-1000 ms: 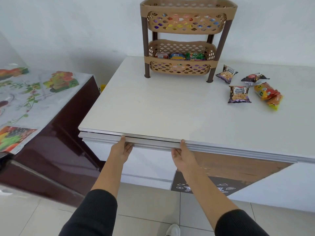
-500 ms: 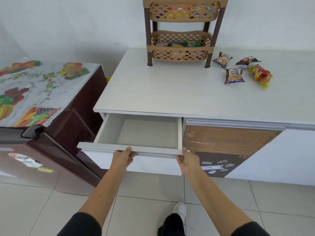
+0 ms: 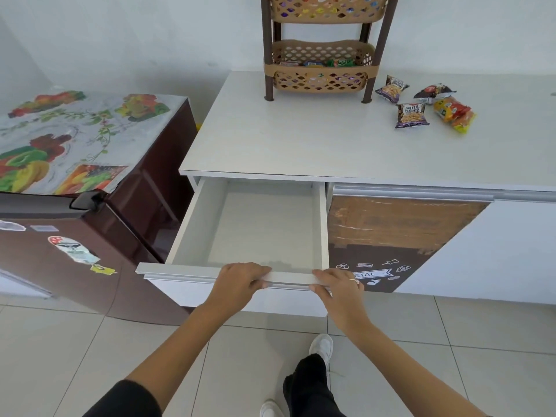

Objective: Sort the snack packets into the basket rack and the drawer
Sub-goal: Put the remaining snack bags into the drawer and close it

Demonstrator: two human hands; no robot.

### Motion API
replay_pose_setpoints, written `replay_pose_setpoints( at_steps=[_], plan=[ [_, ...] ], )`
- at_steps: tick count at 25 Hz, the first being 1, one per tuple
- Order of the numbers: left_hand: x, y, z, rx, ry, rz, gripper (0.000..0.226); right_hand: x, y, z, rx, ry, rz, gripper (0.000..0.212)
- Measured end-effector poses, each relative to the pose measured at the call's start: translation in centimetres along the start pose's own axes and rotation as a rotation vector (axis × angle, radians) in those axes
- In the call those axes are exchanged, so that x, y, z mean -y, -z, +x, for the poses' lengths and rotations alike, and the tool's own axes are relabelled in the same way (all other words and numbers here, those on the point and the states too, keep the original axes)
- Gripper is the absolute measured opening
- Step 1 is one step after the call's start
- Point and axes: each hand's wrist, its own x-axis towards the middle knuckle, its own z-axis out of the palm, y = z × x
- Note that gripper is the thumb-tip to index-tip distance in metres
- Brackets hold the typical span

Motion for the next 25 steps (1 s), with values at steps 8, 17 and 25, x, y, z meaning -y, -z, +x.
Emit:
replay_pose_setpoints(
  at_steps=[8,17,25],
  plan=[
    [-0.5,1.0,0.9,0.222,0.094,-0.037,0.037,-0.2,1.1,-0.5,0.019,0.052,-0.065,0.037],
    [-8.9,1.5,12.0,-0.074,-0.098,-0.069,0.029,-5.6,10.5,10.7,-0.212,0.056,0.102,0.028],
    [-20.9,-0.9,33.9,-0.047,-0.163,-0.214,0.026,-16.3,23.7,29.6,-0.441,-0.058,0.015,0.023]
  ],
)
